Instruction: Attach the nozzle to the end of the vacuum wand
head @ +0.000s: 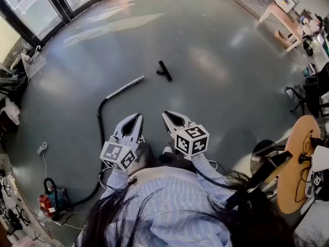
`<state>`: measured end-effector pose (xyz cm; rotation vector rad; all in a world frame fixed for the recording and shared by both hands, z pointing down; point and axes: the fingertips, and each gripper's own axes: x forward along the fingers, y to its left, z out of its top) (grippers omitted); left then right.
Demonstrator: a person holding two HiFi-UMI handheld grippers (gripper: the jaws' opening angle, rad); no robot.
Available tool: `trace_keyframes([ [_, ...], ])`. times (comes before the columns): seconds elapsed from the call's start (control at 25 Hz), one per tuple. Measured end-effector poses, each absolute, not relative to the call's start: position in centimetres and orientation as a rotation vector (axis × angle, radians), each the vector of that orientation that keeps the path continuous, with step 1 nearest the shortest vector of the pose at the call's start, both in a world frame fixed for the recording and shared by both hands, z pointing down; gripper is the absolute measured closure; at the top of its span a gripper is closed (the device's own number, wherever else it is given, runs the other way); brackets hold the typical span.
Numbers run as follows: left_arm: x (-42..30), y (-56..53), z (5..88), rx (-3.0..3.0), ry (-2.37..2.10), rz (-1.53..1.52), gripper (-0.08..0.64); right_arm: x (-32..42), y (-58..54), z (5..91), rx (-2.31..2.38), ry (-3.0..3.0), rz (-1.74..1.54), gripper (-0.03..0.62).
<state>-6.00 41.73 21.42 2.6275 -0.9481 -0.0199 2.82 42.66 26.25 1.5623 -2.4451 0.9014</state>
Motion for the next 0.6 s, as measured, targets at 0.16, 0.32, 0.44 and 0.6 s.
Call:
trace_keyframes([
  [0.16,-6.8,40.5,21.4,2.631,-0.953,-0.016,0.554,2.4,41.6,26.2,1.581,-2.442,0.916,0.571],
  [0.32,-7.6,39.0,21.6,2.635,-0.936,0.0,0.554,1.9,40.3,26.3,1.605,-2.426,0.922,0.571],
  [0.44,-8.2,38.0,21.9,2.635,-0.918,0.016,0.555,1.3,39.5,26.4,1.619,-2.407,0.921,0.571],
  [0.6,-8.9,36.5,22.4,2.629,-0.894,0.02,0.554,0.8,38.3,26.8,1.661,-2.402,0.972,0.571],
])
